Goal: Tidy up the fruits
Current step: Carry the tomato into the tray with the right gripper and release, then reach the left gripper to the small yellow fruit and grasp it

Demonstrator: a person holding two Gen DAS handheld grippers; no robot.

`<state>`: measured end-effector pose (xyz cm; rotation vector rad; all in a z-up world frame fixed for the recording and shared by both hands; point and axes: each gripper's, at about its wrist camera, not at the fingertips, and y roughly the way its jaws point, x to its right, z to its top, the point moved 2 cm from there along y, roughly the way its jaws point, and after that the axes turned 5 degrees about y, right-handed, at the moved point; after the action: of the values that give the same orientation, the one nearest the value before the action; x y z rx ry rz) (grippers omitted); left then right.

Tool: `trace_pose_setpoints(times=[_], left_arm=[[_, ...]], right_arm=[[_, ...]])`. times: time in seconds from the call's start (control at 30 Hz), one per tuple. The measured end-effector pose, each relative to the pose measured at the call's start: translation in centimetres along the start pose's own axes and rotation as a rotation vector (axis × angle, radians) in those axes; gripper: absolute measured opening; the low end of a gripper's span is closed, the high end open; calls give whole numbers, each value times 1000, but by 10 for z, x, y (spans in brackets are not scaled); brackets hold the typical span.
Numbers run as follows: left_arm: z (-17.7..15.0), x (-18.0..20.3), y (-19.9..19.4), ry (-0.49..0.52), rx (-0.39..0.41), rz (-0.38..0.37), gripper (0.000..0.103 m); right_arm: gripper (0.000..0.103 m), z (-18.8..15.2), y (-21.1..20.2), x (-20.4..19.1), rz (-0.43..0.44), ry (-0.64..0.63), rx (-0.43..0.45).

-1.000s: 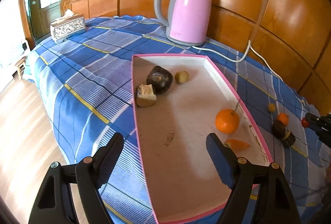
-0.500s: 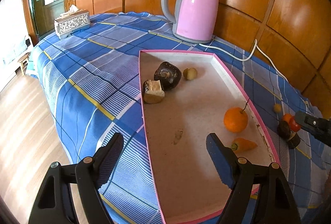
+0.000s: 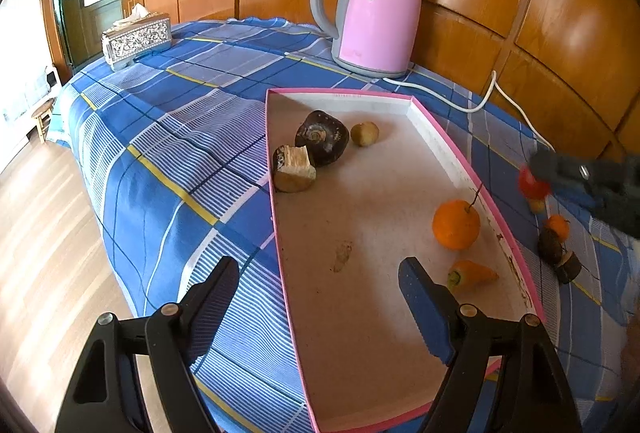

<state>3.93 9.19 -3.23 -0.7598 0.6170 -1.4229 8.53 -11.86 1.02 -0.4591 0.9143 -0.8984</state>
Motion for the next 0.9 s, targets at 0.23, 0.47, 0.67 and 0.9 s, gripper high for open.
trace_pose_setpoints(times=[0.23,0.47,0.67,0.9], left_arm=[[-2,1,1,-2,-7,-8,83],[-2,-2,2,-12,-10,-7,83],[-3,2,-1,-3,-6,-9,83],[-2,4,-3,3,-2,-16,83]], right_arm=[[25,17,24,-23,-3,-33,13],[35,18,36,-23,-10,-10,16],[35,9,28,-12,-26,16,23],[35,-5,12,-2,-88,10,53]])
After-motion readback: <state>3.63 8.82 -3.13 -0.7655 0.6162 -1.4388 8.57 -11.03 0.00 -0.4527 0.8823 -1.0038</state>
